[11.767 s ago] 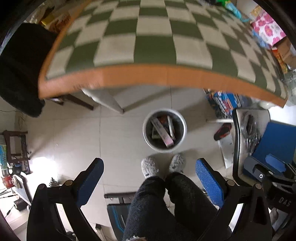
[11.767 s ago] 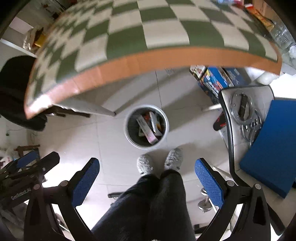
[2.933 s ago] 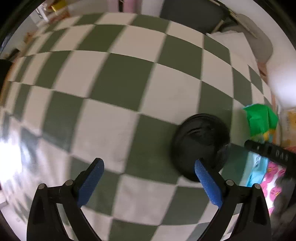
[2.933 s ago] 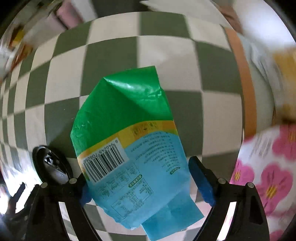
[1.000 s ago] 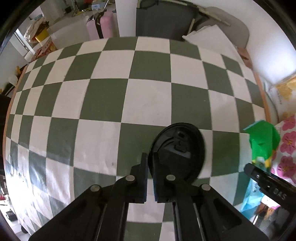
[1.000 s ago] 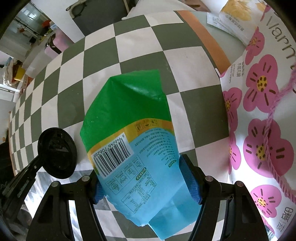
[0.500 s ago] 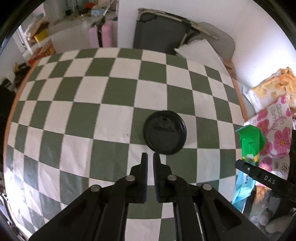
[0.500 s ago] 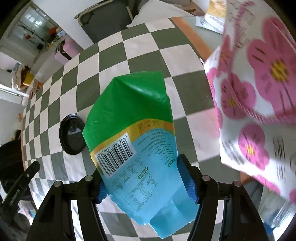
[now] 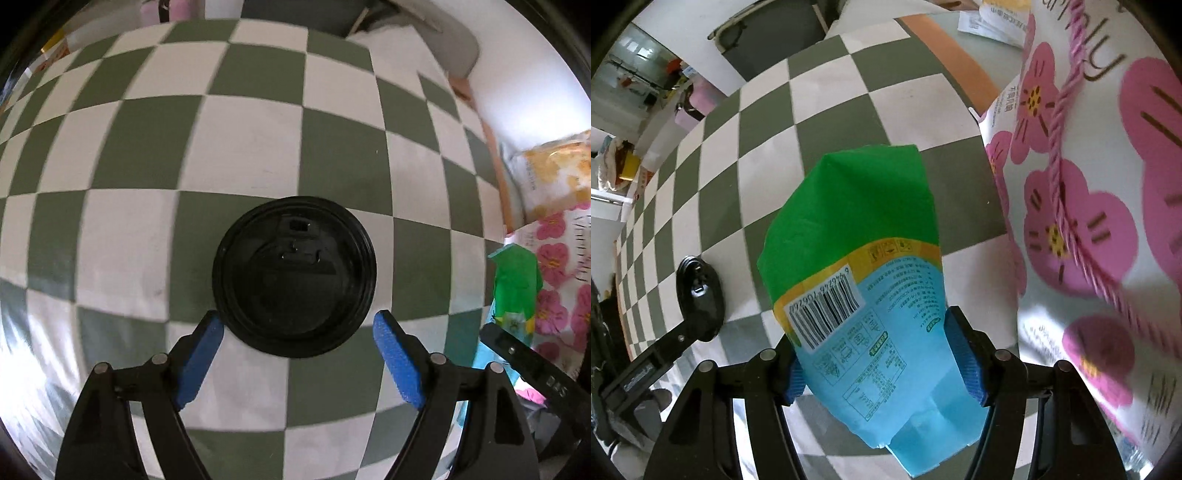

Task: Collect trash
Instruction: 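Grasp the blue-green chip bag with the right tool while the left tool grasps the black lid, then carry the bag and lid over the white bin and open both tools to drop them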

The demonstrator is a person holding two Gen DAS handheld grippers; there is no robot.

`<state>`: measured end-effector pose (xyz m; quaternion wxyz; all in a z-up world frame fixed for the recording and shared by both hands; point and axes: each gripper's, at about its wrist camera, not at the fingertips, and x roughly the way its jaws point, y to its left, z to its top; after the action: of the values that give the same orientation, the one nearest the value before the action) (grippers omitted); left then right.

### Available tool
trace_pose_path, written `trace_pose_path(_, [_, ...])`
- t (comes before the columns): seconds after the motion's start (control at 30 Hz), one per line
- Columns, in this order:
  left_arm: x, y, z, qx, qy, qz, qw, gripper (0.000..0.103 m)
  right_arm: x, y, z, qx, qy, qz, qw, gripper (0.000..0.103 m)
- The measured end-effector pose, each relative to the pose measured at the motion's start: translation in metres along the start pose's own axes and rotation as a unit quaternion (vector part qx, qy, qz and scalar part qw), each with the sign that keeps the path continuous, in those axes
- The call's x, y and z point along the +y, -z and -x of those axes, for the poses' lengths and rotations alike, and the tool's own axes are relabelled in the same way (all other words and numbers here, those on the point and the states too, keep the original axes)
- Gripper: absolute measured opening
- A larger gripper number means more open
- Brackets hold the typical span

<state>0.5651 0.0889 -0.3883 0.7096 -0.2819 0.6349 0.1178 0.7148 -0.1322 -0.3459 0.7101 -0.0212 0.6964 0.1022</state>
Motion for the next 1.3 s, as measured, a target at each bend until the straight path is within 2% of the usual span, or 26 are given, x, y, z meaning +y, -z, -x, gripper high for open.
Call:
trace_pose_path(0.03, [-0.005,-0.003,-0.002,-0.001,-0.007,-0.002,1.0000,0.089,-0.001,-0.002,-0.002,0.001,0.001,0.000,1.000,0.068])
trace_pose_path(0.07, [-0.012,-0.006,-0.005,-0.002,-0.026,-0.008,0.9996,0.089,-0.001,-0.005,-0.003,0.001,0.002,0.000,1.000,0.068])
trace_pose_path(0.23, [-0.031,-0.011,-0.015,0.002,-0.089,-0.012,0.9960,0.089,0.002,-0.017,-0.004,-0.006,0.006,0.009,1.000,0.066])
trace_pose_path(0.27, [-0.033,-0.010,-0.016,0.000,-0.098,-0.014,0.9951,0.085,0.002,-0.018,-0.004,-0.006,0.007,0.010,1.000,0.066])
trace_pose_path(0.33, [-0.037,-0.008,-0.014,-0.016,-0.103,-0.023,0.9943,0.081,0.004,-0.021,-0.003,-0.009,0.008,0.013,1.000,0.066])
trace_pose_path(0.57, [-0.041,0.004,0.009,-0.051,-0.109,-0.046,0.9916,0.081,0.004,-0.018,0.000,-0.013,0.004,0.019,1.000,0.064])
trace_pose_path(0.67, [-0.040,0.022,0.026,-0.077,-0.116,-0.057,0.9886,0.081,0.002,-0.011,0.002,-0.016,0.002,0.019,1.000,0.062])
trace_pose_path(0.8, [-0.039,0.043,0.047,-0.105,-0.122,-0.065,0.9848,0.081,0.003,0.010,0.005,-0.023,0.000,0.028,0.999,0.056])
trace_pose_path(0.87, [-0.033,0.055,0.060,-0.114,-0.120,-0.066,0.9840,0.081,0.006,0.023,0.007,-0.025,-0.007,0.034,0.999,0.051])
trace_pose_path(0.9, [-0.029,0.062,0.065,-0.116,-0.121,-0.067,0.9836,0.081,0.008,0.030,0.010,-0.027,-0.012,0.040,0.999,0.042])
trace_pose_path(0.97, [-0.019,0.076,0.076,-0.120,-0.117,-0.065,0.9838,0.081,0.013,0.042,0.014,-0.029,-0.015,0.049,0.998,0.041])
trace_pose_path(1.1, [0.001,0.101,0.097,-0.125,-0.104,-0.056,0.9852,0.081,0.022,0.076,0.027,-0.030,-0.051,0.056,0.997,0.031])
trace_pose_path(1.3, [0.022,0.153,0.122,-0.139,-0.084,-0.056,0.9850,0.081,0.035,0.135,0.056,-0.044,-0.084,0.057,0.994,0.028])
